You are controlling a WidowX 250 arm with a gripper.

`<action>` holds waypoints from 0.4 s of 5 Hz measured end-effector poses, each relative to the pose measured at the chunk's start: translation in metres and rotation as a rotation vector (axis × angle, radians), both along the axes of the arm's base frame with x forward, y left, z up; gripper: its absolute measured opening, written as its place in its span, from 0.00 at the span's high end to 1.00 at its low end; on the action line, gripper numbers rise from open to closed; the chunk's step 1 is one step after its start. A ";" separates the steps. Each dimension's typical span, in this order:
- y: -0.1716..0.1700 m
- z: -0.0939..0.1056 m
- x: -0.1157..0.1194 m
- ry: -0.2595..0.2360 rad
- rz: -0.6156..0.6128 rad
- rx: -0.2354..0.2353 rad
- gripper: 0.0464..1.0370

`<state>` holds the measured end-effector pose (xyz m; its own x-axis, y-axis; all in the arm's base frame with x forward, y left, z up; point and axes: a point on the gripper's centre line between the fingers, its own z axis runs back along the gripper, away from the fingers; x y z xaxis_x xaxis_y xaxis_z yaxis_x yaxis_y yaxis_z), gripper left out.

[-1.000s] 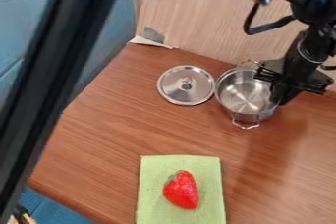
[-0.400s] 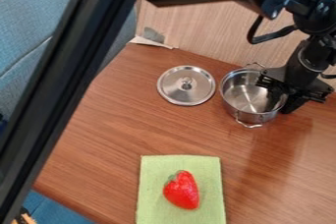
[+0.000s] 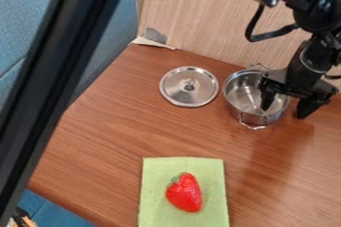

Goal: Move the silver pot to the upper middle of the table

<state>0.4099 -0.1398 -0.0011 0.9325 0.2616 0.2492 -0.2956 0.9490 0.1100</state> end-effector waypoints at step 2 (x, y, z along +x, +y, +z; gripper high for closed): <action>0.012 0.048 -0.008 -0.124 0.054 -0.103 0.04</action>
